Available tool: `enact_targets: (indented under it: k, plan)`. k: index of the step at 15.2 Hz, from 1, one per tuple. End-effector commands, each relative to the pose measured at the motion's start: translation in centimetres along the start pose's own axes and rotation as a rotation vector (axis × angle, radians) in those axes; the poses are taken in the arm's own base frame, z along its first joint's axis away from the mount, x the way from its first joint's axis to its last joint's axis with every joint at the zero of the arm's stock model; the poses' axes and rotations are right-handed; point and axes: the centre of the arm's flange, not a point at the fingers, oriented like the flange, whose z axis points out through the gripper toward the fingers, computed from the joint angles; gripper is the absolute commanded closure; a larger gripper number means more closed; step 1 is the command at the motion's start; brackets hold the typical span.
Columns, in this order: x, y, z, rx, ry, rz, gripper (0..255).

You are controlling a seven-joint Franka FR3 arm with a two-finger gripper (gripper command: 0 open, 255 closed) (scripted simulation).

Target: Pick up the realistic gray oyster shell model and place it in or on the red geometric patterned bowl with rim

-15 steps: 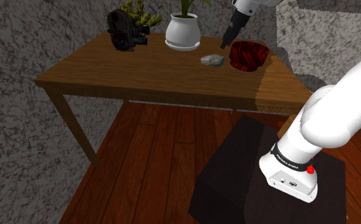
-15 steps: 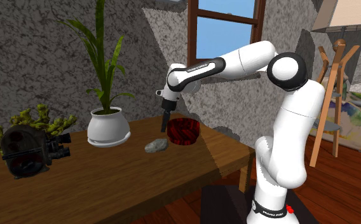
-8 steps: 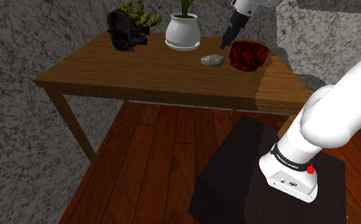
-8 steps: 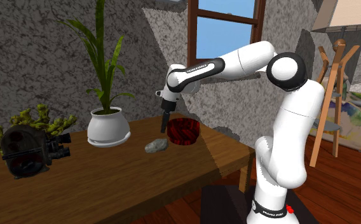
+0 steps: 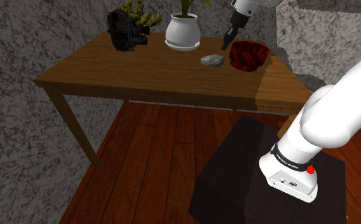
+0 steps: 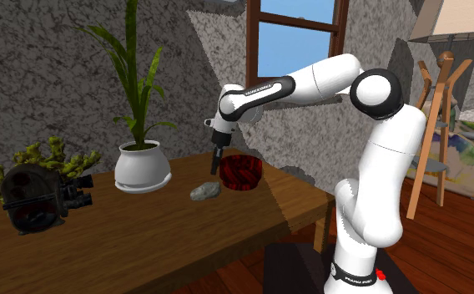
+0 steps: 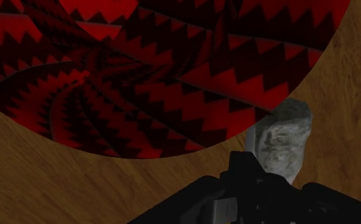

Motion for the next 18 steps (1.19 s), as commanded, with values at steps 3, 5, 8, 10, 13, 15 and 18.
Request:
enact_targets:
  k: [3,5,8,10,13,15,18]
  plan:
    - [0.0,0.0,0.0,0.0,0.0,0.0,255]
    - [1.5,-0.3,0.8,0.046,-0.068,-0.084,0]
    - [5.0,-2.1,3.4,0.173,-0.254,-0.316,0]
    - [4.7,-2.2,4.4,0.173,-0.254,-0.316,0]
    - [4.3,-2.4,5.9,0.173,-0.254,-0.316,0]
    - [4.0,-2.5,6.9,0.173,-0.254,-0.316,0]
    - [3.9,-2.6,7.2,0.173,-0.254,-0.316,0]
